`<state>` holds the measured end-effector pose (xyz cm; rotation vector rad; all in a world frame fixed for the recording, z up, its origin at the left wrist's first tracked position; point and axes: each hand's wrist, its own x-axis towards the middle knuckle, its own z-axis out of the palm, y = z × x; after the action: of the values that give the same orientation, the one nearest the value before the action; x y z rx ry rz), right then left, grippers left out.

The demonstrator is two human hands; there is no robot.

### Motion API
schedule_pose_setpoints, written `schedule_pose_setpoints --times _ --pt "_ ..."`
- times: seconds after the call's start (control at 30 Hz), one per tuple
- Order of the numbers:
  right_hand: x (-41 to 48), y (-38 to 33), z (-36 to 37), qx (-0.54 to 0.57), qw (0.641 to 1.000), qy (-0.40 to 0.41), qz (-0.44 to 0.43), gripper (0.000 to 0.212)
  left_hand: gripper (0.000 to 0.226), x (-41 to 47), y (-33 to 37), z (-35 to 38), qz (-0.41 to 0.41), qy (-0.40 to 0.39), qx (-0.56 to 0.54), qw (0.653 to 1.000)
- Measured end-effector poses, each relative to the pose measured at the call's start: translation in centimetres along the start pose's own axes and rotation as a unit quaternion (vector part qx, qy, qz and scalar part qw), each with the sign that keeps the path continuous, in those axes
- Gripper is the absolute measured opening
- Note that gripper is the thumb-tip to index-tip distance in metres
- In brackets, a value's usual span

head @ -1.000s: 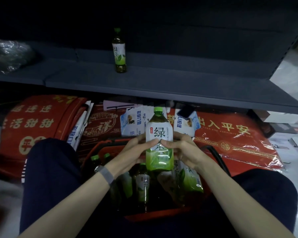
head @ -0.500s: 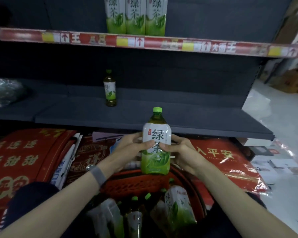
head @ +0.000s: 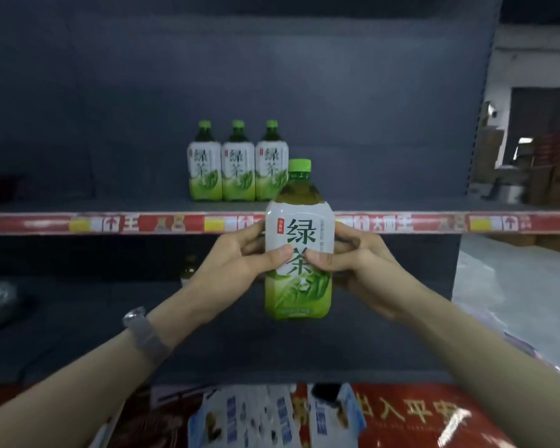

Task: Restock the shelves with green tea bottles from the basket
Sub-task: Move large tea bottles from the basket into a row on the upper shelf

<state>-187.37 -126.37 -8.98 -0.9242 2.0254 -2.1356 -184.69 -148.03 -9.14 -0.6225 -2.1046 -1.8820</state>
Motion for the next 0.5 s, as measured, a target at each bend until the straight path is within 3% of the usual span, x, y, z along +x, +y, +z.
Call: schedule_pose_setpoints --times 0.17,0.33,0.5 --pt "4.8 -4.5 -1.9 -0.030 0.996 -0.012 -0.081 0.045 0.042 5.7 3.5 -0.4 0.065 0.004 0.021 0.998" --pt "9.5 -5.6 -3.9 -0.024 0.990 0.024 -0.140 0.045 0.041 11.6 4.1 -0.1 0.106 0.024 0.018 0.994" --pt "13.2 -5.6 -5.8 -0.016 0.988 0.061 -0.143 0.045 0.043 16.1 3.0 0.4 0.119 0.028 0.009 0.993"
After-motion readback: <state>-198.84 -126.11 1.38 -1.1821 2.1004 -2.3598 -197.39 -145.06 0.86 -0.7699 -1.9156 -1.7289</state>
